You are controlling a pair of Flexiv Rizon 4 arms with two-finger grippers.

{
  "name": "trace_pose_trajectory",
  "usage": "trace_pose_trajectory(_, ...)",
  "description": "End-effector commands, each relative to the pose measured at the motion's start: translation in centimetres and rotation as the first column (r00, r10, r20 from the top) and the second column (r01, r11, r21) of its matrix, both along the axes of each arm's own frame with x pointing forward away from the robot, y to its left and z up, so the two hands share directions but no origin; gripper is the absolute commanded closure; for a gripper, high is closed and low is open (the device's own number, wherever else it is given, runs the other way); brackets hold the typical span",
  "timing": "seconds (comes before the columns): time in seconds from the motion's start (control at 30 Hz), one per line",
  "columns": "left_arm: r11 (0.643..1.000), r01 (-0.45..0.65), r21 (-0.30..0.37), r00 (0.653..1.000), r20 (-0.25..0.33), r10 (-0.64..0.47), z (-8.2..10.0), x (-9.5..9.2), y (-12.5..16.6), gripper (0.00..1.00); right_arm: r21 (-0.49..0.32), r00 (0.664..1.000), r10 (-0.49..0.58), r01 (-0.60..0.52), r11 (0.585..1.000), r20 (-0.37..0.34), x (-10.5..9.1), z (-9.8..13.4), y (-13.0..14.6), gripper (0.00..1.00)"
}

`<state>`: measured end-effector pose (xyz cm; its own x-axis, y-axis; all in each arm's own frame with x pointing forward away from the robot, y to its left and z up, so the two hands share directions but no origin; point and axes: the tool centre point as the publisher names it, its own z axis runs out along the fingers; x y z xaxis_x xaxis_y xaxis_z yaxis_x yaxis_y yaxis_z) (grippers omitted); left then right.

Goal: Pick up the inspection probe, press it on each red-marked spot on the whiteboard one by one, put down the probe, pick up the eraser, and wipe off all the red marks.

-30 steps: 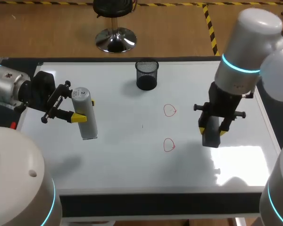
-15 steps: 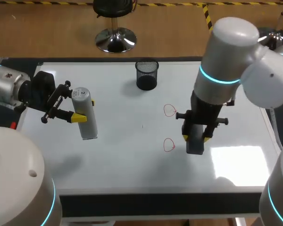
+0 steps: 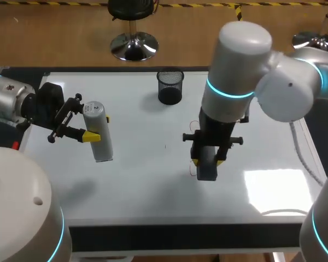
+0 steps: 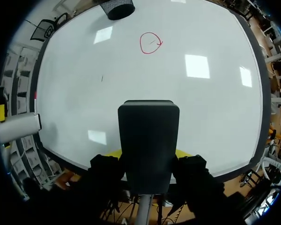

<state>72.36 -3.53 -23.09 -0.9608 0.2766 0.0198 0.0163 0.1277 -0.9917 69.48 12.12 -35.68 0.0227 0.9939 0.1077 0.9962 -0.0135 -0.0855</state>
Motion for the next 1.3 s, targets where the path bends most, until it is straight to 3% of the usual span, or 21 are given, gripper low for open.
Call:
trace_pose_trajectory(0.03, 1.0, -0.001, 0.0, 1.0, 0.002, 0.001, 0.1, -0.1, 0.1, 1.0, -0.014, 1.0, 0.024, -0.024, 1.0, -0.01, 0.4, -0.5, 2.0, 1.0)
trace_pose_trajectory(0.7, 1.0, -0.001, 0.0, 1.0, 0.002, 0.001, 0.1, -0.1, 0.1, 1.0, 0.008, 0.99, 0.141, -0.141, 0.99, -0.031, 1.0, -3.8, 7.5, 1.0)
trace_pose_trajectory(1.3, 1.0, -0.001, 0.0, 1.0, 0.002, 0.001, 0.1, -0.1, 0.1, 1.0, 0.041, 0.985, 0.162, -0.16, 0.986, -0.053, 1.3, -6.4, 7.6, 1.0)
